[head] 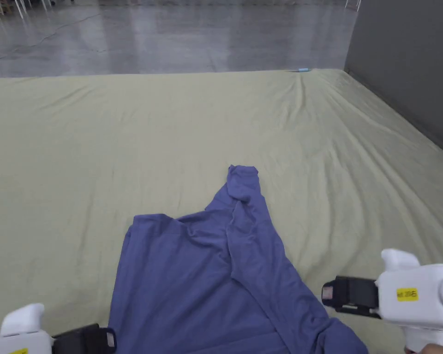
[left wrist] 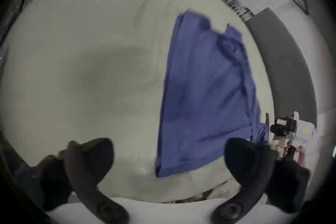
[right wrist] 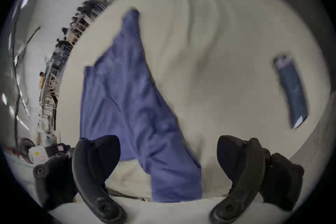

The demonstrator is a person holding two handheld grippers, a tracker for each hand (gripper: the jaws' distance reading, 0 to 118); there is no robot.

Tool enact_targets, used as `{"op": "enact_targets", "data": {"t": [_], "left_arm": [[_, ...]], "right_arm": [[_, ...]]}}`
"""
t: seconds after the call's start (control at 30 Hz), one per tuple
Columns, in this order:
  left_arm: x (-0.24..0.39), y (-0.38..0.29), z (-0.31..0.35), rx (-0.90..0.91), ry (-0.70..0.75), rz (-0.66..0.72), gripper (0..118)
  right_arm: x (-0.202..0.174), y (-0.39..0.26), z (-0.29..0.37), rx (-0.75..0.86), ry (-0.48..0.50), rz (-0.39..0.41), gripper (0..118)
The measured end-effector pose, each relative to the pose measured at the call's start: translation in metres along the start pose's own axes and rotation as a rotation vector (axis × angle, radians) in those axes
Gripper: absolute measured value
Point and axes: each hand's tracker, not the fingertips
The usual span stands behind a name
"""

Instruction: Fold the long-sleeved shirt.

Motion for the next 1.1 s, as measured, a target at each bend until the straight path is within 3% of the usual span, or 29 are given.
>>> {"op": "enact_targets", "data": {"t": [0.07, 0.2, 0.23, 0.27, 0.3, 0.33, 0.4, 0.5, 0.53, 0.57, 0.6, 0.63, 0.77, 0.9, 0.93, 0.97, 1.0, 1.03, 1.07, 1.1], "left_arm": [[0.01, -0.011, 0.016, -0.004, 0.004, 0.01, 115], [0.006, -0.037, 0.026, -0.055, -0.027, 0.013, 111], [0.015, -0.045, 0.027, -0.063, -0.025, 0.003, 87], [0.02, -0.051, 0.024, -0.082, -0.004, 0.0, 44], [0.023, -0.057, 0.023, -0.088, 0.007, 0.002, 1], [0.024, -0.055, 0.02, -0.101, -0.003, 0.001, 0], [0.034, -0.038, 0.017, -0.11, -0.083, 0.007, 0], [0.04, 0.025, -0.003, -0.059, -0.049, -0.03, 0], [0.044, 0.046, -0.014, -0.031, -0.021, -0.067, 10], [0.046, 0.073, -0.034, -0.02, -0.012, -0.109, 47], [0.051, 0.097, -0.057, -0.053, 0.0, -0.136, 97], [0.054, 0.12, -0.065, 0.042, -0.032, -0.133, 116], [0.059, 0.191, -0.159, -0.084, 0.146, -0.096, 115], [0.043, 0.229, -0.228, -0.138, 0.229, -0.043, 113], [0.041, 0.23, -0.235, -0.108, 0.215, -0.043, 105], [0.041, 0.227, -0.239, -0.062, 0.198, -0.042, 89], [0.042, 0.223, -0.243, -0.074, 0.199, -0.06, 59], [0.059, 0.211, -0.234, -0.102, 0.244, -0.113, 13], [0.066, 0.203, -0.236, -0.135, 0.3, -0.162, 0], [0.074, 0.196, -0.231, -0.105, 0.269, -0.188, 0]], "right_arm": [[-0.024, -0.015, 0.039, 0.047, -0.002, 0.054, 107], [-0.056, -0.062, 0.052, 0.074, -0.044, 0.159, 107], [-0.063, -0.075, 0.049, 0.062, -0.062, 0.204, 96], [-0.07, -0.087, 0.043, 0.024, -0.071, 0.235, 72], [-0.076, -0.1, 0.036, -0.008, -0.077, 0.247, 30], [-0.078, -0.107, 0.029, -0.04, -0.049, 0.225, 0], [-0.083, -0.114, 0.024, -0.07, 0.039, 0.199, 0], [-0.084, -0.108, 0.025, -0.064, 0.031, 0.199, 0], [-0.086, -0.105, 0.026, -0.054, 0.032, 0.205, 0], [-0.084, -0.1, 0.028, -0.038, 0.031, 0.207, 0], [-0.083, -0.095, 0.03, -0.027, 0.027, 0.204, 0], [-0.082, -0.093, 0.031, -0.021, 0.024, 0.195, 0], [-0.068, -0.091, 0.03, -0.029, 0.009, 0.134, 0], [-0.042, -0.097, 0.028, -0.079, -0.094, 0.104, 0], [-0.036, -0.098, 0.028, -0.084, -0.106, 0.097, 0], [-0.026, -0.098, 0.027, -0.093, -0.115, 0.087, 0], [-0.017, -0.097, 0.027, -0.106, -0.132, 0.078, 0], [-0.01, -0.095, 0.027, -0.113, -0.153, 0.067, 0], [-0.003, -0.093, 0.028, -0.109, -0.182, 0.051, 0], [0.004, -0.089, 0.028, -0.104, -0.201, 0.04, 0]]}}
